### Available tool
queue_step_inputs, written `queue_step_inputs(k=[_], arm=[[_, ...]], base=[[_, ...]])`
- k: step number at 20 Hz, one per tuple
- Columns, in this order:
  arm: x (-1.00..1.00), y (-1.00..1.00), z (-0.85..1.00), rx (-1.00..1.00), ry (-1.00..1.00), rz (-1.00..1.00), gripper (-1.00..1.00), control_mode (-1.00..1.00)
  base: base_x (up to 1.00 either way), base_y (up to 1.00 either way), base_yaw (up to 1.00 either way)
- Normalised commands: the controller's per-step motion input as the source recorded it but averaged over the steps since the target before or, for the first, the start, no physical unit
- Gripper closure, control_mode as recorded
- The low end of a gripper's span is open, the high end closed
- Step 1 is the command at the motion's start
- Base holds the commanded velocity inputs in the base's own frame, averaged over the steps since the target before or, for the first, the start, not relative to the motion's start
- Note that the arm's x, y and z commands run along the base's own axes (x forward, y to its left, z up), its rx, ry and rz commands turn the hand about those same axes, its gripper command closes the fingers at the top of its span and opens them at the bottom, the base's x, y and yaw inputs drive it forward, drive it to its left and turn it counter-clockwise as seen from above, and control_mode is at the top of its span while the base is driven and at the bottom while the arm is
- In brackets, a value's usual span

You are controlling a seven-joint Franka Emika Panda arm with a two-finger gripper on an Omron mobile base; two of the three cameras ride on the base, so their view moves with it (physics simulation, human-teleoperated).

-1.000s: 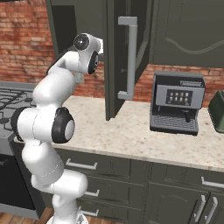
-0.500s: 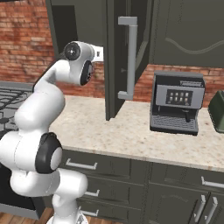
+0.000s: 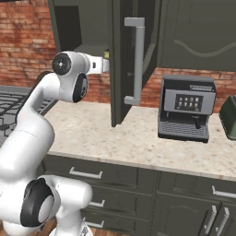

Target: Pick up the sponge and bar soap from the sink, and place them back in the cabinet, and close the cabinet door.

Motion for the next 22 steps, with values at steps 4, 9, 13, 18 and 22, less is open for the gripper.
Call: queue_step_inputs(k=[4, 9, 13, 18, 22], arm=[[-0.52, 0.19, 0.45, 0.00, 0.16, -0.01, -1.00, -1.00], [-0.42, 0.09, 0.34, 0.00, 0.12, -0.03, -1.00, -1.00], [-0.54, 0.00, 0.08, 0.00, 0.03, 0.00, -1.00, -1.00], [-0.67, 0.00, 0.00, 0.00, 0.00, 0.00, -1.00, -1.00], [-0.79, 0.01, 0.02, 0.00, 0.06, 0.00, -1.00, -1.00]], base=[[0.00, 0.00, 0.00], [0.00, 0.00, 0.00], [0.00, 0.00, 0.00], [0.00, 0.00, 0.00], [0.00, 0.00, 0.00]])
